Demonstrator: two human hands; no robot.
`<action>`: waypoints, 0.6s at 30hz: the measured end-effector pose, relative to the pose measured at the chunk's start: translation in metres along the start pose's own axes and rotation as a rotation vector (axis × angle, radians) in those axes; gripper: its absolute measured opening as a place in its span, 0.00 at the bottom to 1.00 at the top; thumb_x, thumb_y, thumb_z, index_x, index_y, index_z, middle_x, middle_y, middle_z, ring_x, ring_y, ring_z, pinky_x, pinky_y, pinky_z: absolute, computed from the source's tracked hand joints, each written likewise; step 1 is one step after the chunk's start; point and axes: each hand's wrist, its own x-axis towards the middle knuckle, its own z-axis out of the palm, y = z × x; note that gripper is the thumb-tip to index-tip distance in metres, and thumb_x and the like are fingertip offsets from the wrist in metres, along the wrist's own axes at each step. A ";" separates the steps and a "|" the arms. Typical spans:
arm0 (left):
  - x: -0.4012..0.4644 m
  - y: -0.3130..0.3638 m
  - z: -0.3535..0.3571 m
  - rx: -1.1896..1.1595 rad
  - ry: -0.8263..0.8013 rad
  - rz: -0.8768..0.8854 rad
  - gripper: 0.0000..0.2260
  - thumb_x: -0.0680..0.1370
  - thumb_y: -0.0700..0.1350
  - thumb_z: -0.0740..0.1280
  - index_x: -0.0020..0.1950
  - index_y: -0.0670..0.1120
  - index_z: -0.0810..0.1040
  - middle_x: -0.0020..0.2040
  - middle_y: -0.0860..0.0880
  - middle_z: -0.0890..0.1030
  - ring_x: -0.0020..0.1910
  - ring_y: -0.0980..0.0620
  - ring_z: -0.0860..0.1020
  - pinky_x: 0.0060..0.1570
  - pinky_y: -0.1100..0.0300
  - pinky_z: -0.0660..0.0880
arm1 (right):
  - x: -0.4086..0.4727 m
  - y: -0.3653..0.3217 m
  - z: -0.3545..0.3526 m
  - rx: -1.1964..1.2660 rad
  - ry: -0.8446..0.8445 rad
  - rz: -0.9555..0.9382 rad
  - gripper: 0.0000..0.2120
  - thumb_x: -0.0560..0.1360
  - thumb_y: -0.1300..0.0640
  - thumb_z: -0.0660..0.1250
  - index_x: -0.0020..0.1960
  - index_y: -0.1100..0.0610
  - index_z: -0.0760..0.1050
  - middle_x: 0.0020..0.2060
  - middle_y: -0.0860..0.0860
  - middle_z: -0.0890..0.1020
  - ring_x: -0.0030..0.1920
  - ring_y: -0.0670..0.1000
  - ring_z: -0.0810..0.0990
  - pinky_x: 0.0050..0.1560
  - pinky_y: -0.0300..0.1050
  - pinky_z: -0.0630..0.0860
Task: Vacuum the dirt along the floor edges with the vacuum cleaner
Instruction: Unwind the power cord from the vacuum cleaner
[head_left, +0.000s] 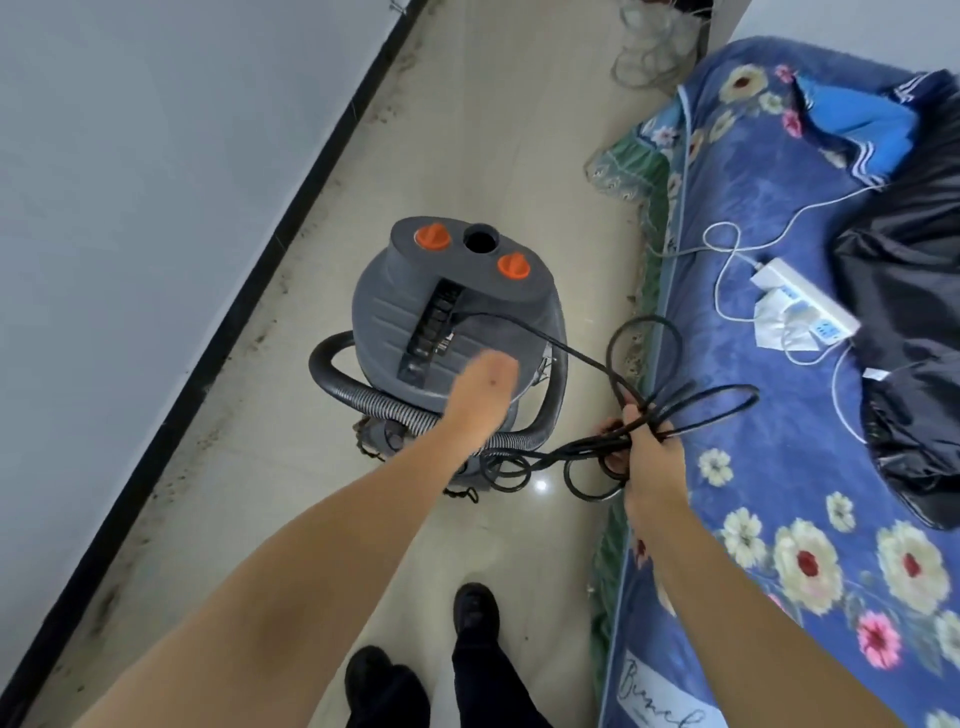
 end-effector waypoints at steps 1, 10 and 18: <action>-0.018 0.012 0.004 -0.068 -0.205 -0.018 0.16 0.83 0.49 0.55 0.55 0.43 0.79 0.50 0.45 0.80 0.46 0.54 0.75 0.51 0.55 0.71 | -0.009 -0.009 0.002 0.017 -0.075 -0.011 0.07 0.80 0.62 0.61 0.46 0.56 0.75 0.27 0.49 0.81 0.28 0.46 0.80 0.29 0.38 0.76; -0.109 0.060 -0.051 -0.626 -0.469 -0.245 0.26 0.84 0.57 0.47 0.67 0.40 0.73 0.55 0.42 0.81 0.50 0.50 0.80 0.54 0.59 0.76 | -0.113 -0.058 0.000 -0.114 -0.587 -0.181 0.13 0.78 0.69 0.61 0.52 0.55 0.80 0.41 0.51 0.83 0.45 0.52 0.81 0.48 0.46 0.79; -0.175 0.110 -0.130 -0.962 -0.653 -0.239 0.11 0.83 0.45 0.58 0.57 0.38 0.73 0.34 0.48 0.78 0.32 0.51 0.77 0.53 0.53 0.77 | -0.208 -0.071 -0.014 -0.798 -1.063 -0.357 0.09 0.74 0.73 0.65 0.54 0.75 0.72 0.43 0.62 0.77 0.45 0.52 0.77 0.51 0.43 0.75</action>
